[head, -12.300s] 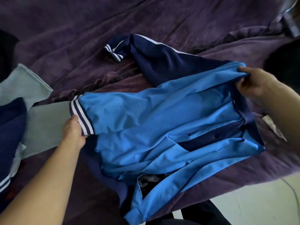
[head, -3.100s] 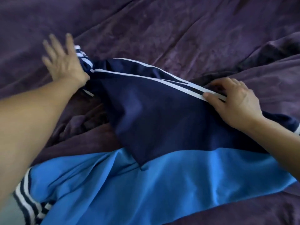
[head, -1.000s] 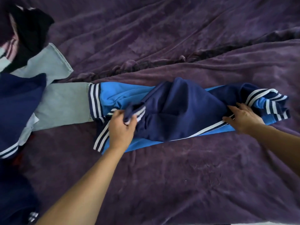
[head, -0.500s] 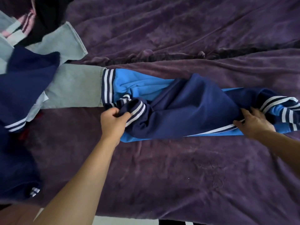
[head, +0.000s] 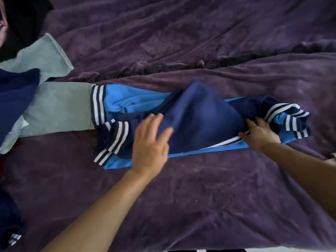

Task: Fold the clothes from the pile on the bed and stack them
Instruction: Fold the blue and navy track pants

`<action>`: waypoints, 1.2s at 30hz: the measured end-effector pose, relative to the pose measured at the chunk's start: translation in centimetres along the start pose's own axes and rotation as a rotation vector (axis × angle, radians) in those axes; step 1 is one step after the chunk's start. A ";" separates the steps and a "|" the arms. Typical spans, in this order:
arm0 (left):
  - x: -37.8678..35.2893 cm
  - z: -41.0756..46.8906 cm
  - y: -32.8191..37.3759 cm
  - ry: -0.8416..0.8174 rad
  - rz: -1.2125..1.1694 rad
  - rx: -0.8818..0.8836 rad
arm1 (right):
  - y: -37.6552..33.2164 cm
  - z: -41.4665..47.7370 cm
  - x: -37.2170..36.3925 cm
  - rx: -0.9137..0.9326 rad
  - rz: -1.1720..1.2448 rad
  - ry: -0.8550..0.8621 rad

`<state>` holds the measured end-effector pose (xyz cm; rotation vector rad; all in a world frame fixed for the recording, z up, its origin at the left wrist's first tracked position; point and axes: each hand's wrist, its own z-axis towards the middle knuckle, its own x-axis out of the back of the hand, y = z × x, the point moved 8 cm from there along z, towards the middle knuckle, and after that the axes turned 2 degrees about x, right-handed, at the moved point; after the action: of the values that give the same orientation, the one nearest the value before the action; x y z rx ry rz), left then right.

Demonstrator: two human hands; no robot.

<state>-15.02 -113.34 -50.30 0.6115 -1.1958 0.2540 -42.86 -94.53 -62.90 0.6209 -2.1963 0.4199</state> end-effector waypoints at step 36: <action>-7.3 3.0 3.1 -0.184 -0.309 0.359 | -3.4 -3.9 3.0 -0.013 0.726 0.422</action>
<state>-21.56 -111.59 -55.44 1.1413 -1.2215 0.1522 -40.29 -96.30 -57.79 -0.2875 -1.9428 0.8200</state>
